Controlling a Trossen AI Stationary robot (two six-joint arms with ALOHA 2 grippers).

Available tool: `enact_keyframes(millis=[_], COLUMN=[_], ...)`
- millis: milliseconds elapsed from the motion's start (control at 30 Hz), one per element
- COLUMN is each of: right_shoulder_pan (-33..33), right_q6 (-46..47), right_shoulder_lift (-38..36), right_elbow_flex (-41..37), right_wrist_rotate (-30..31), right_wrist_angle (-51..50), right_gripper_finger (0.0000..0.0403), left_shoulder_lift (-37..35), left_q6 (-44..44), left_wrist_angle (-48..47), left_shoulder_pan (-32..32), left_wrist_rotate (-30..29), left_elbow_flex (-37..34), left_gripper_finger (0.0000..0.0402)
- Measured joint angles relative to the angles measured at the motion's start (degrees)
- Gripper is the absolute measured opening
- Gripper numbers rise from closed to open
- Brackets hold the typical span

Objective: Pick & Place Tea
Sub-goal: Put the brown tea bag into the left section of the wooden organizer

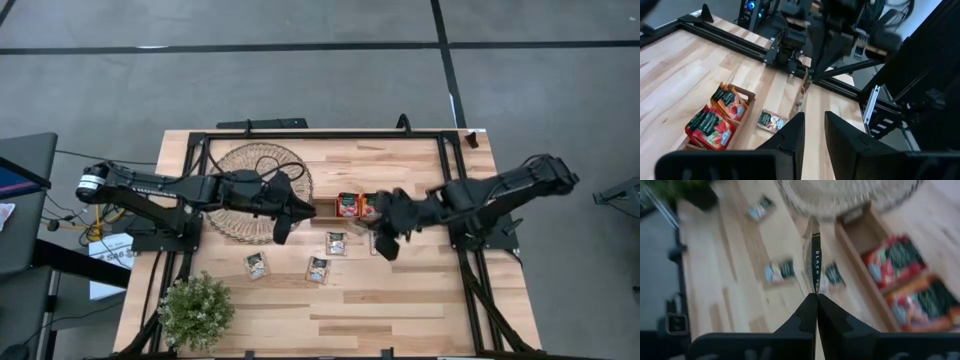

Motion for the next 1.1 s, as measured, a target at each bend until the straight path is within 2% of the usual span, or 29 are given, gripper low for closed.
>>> enact_keyframes(millis=[267, 400, 533, 633, 833, 1100], right_shoulder_pan=[-6.34, -7.70, -8.34, -8.25, -8.21, -8.30], right_q6=[-6.66, -8.50, -9.25, -10.17, -10.32, -12.00], right_shoulder_lift=[-0.02, 1.52, 4.04, 5.64, 6.09, 6.02], right_elbow_flex=[1.16, 1.24, 1.26, 1.17, 1.22, 3.02], right_wrist_rotate=[-5.11, -6.95, -9.69, -10.54, -11.57, -11.79], right_wrist_angle=[8.17, 10.88, 11.24, 11.37, 11.87, 11.76], right_gripper_finger=[0.0000, 0.0000, 0.0000, 0.0000, 0.0000, 0.0000], left_shoulder_lift=[0.92, 3.91, 8.66, 10.81, 13.33, 13.99], left_q6=[-1.43, -2.63, -1.32, 0.44, 2.12, 1.80], left_wrist_angle=[2.25, 5.73, 4.25, 3.50, -4.17, -5.02], left_shoulder_pan=[1.60, 2.84, 3.84, 4.52, 5.92, 7.26], left_wrist_rotate=[0.43, 3.68, 3.95, 6.44, 8.73, 13.11], left_elbow_flex=[0.00, 1.04, 4.79, 8.07, 11.92, 12.37], left_gripper_finger=[0.0075, 0.0106, 0.0140, 0.0154, 0.0156, 0.0156])
